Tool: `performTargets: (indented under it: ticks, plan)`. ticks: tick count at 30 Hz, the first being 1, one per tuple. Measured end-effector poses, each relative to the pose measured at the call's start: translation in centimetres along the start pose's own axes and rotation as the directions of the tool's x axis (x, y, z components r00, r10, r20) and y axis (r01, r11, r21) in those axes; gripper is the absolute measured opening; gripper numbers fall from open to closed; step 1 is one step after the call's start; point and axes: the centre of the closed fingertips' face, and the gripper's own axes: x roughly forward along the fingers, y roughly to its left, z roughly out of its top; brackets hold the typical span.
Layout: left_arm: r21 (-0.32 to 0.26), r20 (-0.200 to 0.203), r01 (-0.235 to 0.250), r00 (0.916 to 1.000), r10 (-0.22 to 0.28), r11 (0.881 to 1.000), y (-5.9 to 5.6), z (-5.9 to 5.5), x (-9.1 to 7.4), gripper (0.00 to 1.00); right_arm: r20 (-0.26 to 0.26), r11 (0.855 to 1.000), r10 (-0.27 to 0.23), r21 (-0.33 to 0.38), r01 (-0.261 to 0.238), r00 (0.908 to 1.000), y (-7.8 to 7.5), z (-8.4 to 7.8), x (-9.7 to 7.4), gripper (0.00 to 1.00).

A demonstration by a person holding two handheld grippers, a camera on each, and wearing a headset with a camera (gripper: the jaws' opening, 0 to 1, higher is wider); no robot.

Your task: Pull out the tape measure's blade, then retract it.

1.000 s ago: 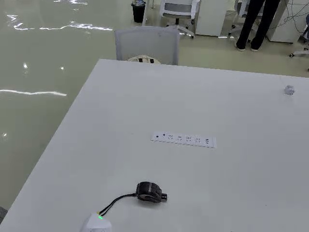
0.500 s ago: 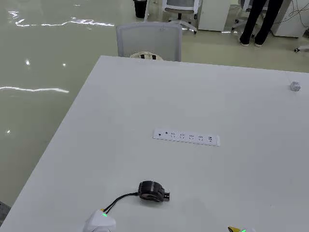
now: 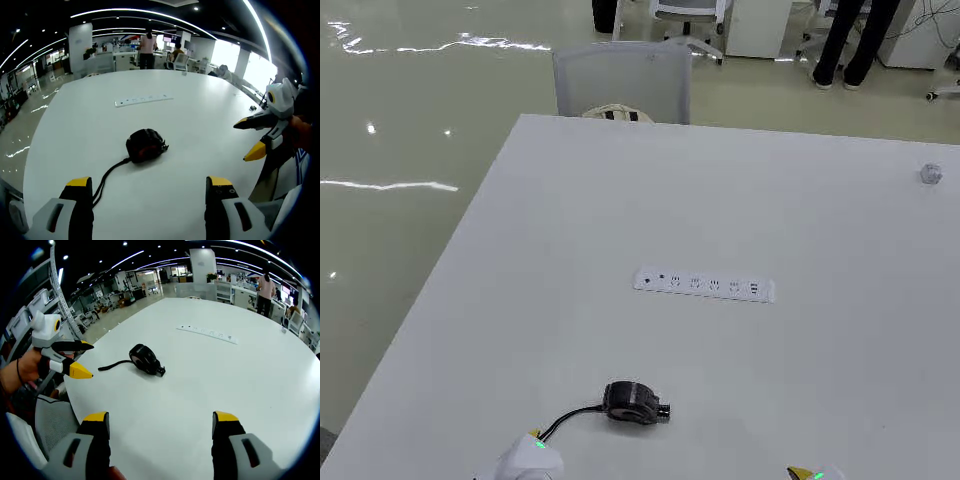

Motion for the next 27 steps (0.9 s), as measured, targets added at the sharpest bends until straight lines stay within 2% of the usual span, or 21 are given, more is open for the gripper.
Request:
performTargets:
  ticks: [11,20,27]
  plan:
    - [0.029,-0.012,0.011,0.9999,-0.011,1.000,0.2,0.5,1.0,0.90,-0.010,1.000,0.008,-0.018,-0.008,0.9999,-0.4,0.4,1.0,0.85]
    - [0.053,-0.024,0.021,0.9995,-0.020,0.998,0.7,0.7,1.8,0.90,-0.025,0.997,0.027,-0.071,-0.029,0.9993,-0.5,0.5,2.1,0.85]
    - [0.059,-0.035,0.031,0.9990,-0.028,0.998,0.9,0.5,2.6,0.89,-0.027,0.994,0.037,-0.101,-0.039,0.9990,-0.5,1.1,2.7,0.84]
